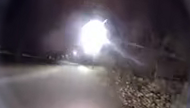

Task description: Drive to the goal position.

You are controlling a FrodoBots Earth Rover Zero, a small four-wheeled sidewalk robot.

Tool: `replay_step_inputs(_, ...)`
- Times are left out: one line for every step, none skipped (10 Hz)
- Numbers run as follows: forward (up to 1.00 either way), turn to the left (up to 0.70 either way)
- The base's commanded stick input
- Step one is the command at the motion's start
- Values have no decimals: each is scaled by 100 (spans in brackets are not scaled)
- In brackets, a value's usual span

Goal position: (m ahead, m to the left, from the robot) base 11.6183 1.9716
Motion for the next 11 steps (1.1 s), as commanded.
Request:
replay_step_inputs(100, 0)
replay_step_inputs(100, 0)
replay_step_inputs(100, 0)
replay_step_inputs(100, 0)
replay_step_inputs(100, 0)
replay_step_inputs(100, 0)
replay_step_inputs(100, 0)
replay_step_inputs(100, 0)
replay_step_inputs(100, 0)
replay_step_inputs(98, 0)
replay_step_inputs(93, 0)
